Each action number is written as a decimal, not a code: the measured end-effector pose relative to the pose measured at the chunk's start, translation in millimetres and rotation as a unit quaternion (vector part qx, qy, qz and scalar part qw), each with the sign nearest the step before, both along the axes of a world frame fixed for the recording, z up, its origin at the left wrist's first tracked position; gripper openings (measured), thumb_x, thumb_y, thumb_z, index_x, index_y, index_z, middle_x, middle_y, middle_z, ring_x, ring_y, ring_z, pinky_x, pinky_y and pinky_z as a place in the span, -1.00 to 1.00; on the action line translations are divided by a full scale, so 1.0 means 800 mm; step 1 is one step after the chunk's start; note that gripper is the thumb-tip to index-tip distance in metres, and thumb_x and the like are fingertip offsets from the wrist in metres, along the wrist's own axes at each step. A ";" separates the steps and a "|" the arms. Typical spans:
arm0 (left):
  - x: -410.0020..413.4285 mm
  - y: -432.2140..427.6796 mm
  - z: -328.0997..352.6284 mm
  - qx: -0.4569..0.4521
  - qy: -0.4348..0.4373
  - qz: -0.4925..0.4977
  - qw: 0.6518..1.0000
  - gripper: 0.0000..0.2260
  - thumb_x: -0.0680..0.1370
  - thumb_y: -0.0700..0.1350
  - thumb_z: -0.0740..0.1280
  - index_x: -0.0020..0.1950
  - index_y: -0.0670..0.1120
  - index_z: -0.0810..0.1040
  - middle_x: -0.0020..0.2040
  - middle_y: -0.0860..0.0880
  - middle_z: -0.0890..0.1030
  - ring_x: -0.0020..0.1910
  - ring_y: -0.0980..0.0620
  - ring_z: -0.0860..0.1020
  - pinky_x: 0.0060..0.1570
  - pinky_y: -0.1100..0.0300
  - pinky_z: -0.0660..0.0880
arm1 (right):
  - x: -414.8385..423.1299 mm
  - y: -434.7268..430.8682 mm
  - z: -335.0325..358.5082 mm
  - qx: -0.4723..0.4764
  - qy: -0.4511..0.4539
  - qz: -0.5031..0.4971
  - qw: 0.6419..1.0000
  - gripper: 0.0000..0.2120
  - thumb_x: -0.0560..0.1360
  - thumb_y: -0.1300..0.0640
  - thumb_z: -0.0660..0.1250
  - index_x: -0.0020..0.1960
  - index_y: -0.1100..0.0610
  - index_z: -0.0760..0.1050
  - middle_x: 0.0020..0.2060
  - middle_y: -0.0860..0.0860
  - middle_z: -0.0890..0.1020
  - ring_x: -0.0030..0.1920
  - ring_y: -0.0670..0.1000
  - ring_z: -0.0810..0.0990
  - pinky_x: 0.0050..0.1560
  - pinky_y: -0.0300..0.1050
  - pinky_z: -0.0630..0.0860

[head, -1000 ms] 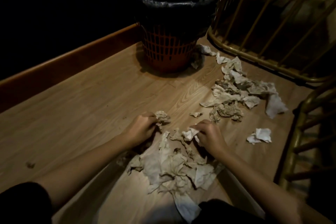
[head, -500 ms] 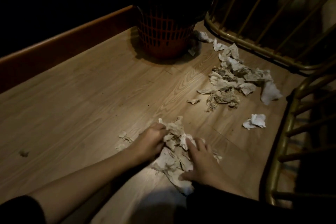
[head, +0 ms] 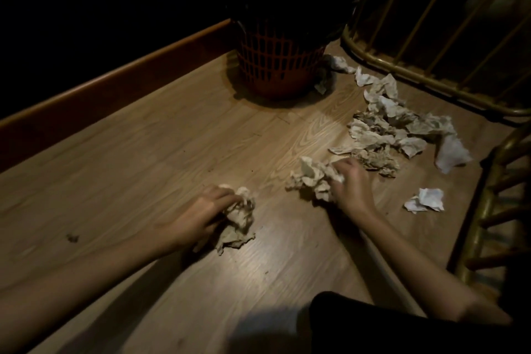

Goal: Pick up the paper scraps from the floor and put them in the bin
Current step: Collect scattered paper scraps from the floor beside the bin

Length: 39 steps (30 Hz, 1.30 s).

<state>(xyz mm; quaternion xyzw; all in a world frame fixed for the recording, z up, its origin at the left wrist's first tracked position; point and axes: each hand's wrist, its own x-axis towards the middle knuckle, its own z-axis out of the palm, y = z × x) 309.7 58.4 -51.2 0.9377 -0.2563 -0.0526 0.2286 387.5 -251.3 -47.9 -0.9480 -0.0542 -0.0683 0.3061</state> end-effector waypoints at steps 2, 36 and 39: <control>-0.017 0.002 -0.014 0.038 0.028 -0.031 0.998 -0.57 0.53 -0.03 0.12 0.40 0.07 0.23 0.31 -0.17 0.47 0.26 0.02 0.35 0.27 0.04 0.40 | 0.027 0.003 -0.007 -0.043 0.035 0.003 0.998 -0.70 0.43 0.30 0.34 0.17 0.22 0.53 0.14 0.22 0.50 0.13 0.23 0.45 0.10 -0.06 0.37; 0.358 -0.115 0.356 -0.081 -0.260 0.206 0.940 -0.76 0.36 -0.29 0.34 0.02 -0.18 0.62 -0.01 -0.25 0.65 0.04 -0.20 0.59 -0.01 0.09 0.49 | 0.299 0.097 0.348 0.120 -0.200 0.064 0.970 -0.88 0.40 0.23 0.34 -0.25 0.28 0.59 -0.36 0.07 0.55 -0.24 0.03 0.51 -0.28 -0.14 0.32; 0.403 -0.126 0.358 -0.054 -0.197 0.231 0.951 -0.65 0.37 -0.21 0.32 0.15 -0.16 0.56 0.06 -0.33 0.59 0.09 -0.29 0.53 0.08 0.02 0.47 | 0.342 0.096 0.342 0.128 -0.084 0.068 0.986 -0.83 0.42 0.13 0.36 -0.11 0.24 0.62 -0.21 0.16 0.66 -0.13 0.11 0.61 -0.17 -0.05 0.46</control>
